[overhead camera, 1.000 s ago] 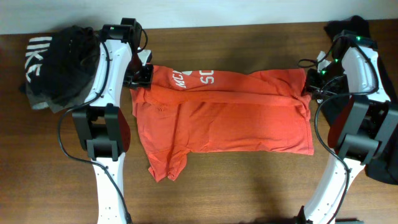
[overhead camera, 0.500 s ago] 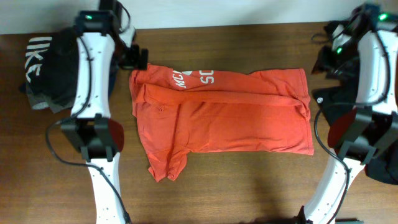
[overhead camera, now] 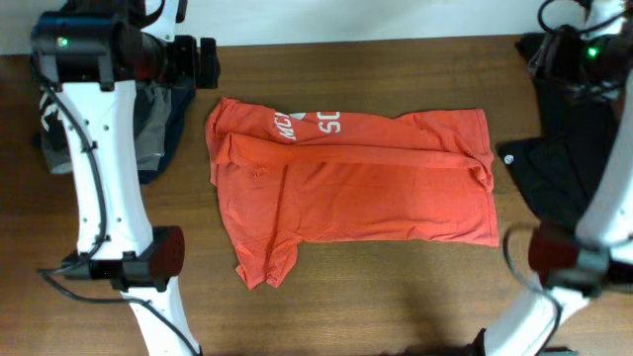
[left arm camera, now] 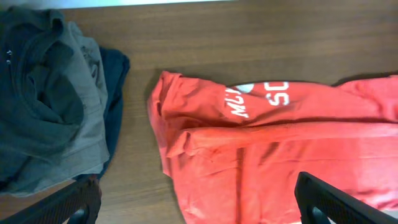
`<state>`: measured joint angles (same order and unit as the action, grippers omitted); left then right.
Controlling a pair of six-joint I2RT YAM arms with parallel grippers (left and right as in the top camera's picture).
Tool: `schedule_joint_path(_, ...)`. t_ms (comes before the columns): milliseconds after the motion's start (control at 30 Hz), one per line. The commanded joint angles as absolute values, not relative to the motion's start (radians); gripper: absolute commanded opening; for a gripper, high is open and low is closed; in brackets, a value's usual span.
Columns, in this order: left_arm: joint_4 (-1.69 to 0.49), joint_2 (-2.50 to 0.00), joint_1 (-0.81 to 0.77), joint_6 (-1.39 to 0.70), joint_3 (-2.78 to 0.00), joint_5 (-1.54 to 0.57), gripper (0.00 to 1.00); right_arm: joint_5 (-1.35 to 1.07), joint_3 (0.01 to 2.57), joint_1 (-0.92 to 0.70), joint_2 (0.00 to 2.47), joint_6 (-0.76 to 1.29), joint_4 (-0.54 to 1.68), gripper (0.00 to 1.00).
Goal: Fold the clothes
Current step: 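Release the shirt and raise both grippers away, then grasp the shirt's bottom hem corners with both grippers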
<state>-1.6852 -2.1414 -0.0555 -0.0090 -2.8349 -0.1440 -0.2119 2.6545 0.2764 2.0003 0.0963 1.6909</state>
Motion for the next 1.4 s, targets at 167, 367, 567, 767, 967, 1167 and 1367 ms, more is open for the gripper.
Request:
schedule_joint_path(167,-1.688,-1.880,-0.116,-0.094,-2.573,-0.078,0.99,-0.040,2.250,0.269,1.505,0.220,1.699,0.62)
schedule_joint_path(367,-1.686,-1.777,-0.168,-0.185,-2.204,-0.038,0.99,-0.039,1.945,0.269,1.336,0.264,1.699,0.63)
schedule_joint_path(567,-1.606,-1.721,-0.214,-0.258,-1.829,-0.018,0.99,-0.039,1.716,0.269,1.299,0.260,1.689,0.63)
schedule_joint_path(767,-1.368,-1.610,-0.262,-0.368,-1.385,-0.030,0.99,-0.044,1.529,0.268,1.299,0.244,1.614,0.63)
schedule_joint_path(967,-1.168,-1.512,-0.266,-0.414,-1.053,-0.162,0.91,-0.049,1.443,0.268,1.302,0.241,1.554,0.63)
schedule_joint_path(1167,-1.050,-1.497,-0.266,-0.434,-0.848,-0.207,0.63,-0.048,1.430,0.268,1.303,0.240,1.532,0.63)
schedule_joint_path(1367,-1.003,-1.497,-0.266,-0.434,-0.777,-0.206,0.43,-0.048,1.430,0.268,1.303,0.240,1.528,0.62)
